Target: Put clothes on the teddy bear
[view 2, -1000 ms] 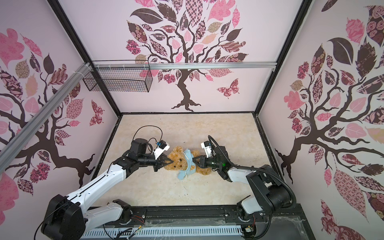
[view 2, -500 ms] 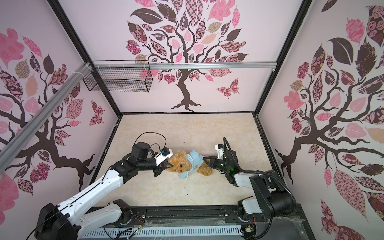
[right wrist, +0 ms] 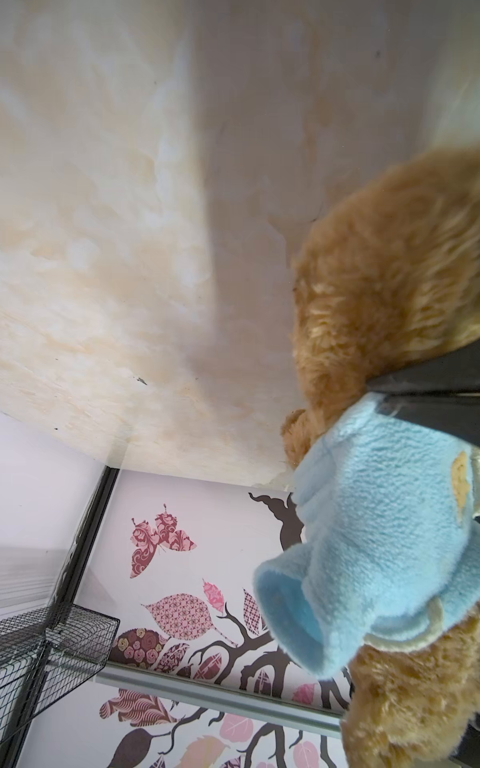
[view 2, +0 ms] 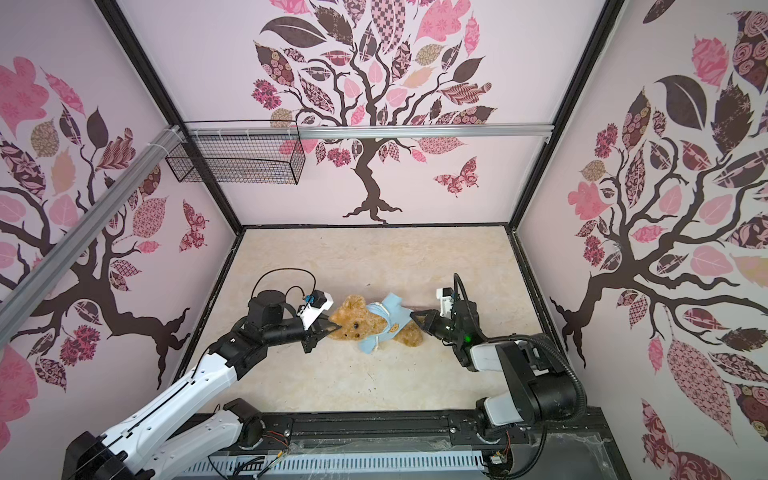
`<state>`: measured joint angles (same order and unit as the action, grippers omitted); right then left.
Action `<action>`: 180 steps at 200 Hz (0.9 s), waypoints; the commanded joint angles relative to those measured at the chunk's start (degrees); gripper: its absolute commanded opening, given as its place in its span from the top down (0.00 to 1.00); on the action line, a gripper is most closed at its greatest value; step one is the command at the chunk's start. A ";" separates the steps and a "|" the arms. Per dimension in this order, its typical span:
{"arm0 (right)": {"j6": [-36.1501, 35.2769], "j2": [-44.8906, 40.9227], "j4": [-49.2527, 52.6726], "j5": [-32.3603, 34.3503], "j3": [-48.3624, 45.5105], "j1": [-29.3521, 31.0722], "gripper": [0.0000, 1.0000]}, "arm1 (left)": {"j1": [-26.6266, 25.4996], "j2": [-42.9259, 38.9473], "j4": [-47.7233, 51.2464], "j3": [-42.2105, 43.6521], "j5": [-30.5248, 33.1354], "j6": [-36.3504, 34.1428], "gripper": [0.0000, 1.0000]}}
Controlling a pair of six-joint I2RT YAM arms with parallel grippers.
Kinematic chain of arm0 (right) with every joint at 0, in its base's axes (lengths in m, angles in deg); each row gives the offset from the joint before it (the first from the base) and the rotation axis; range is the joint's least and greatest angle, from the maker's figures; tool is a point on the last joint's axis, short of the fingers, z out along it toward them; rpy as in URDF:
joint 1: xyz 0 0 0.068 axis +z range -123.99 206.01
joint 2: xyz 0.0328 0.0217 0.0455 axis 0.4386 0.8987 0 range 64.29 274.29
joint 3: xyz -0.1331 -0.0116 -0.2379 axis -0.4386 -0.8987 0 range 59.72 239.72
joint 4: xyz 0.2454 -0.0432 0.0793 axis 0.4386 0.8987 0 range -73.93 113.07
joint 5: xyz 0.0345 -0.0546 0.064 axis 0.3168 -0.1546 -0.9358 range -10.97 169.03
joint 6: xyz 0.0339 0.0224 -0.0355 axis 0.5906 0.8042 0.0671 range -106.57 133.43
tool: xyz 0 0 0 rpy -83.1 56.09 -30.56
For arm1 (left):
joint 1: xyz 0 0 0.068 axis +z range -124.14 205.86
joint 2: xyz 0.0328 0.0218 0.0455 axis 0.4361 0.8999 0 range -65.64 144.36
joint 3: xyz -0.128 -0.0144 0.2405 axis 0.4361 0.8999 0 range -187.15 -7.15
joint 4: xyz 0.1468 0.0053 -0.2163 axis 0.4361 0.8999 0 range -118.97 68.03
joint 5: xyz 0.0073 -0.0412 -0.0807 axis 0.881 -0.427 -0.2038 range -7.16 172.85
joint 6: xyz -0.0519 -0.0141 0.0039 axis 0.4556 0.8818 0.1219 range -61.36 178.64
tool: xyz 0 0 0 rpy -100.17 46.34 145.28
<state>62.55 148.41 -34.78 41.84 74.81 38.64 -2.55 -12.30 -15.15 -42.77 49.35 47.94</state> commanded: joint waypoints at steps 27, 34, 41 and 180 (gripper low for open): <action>-5.08 0.43 4.09 -5.00 6.90 1.01 0.89 | 0.53 3.15 -7.90 0.01 -3.09 15.58 1.00; -5.75 -1.12 6.08 -4.62 6.76 1.22 0.85 | 0.71 3.57 -10.23 0.26 -2.41 20.19 1.00; -6.46 -3.24 7.72 -3.71 6.19 1.20 0.82 | 0.99 4.15 -12.12 0.32 -1.21 25.40 1.00; -29.22 -17.03 -0.16 22.85 -6.63 22.57 0.63 | 10.91 18.94 -32.52 -0.46 -12.21 103.50 1.00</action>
<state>35.82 125.52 -23.30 58.72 68.52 60.12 8.29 5.76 -37.68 -46.07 40.82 138.40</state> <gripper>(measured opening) 0.369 0.078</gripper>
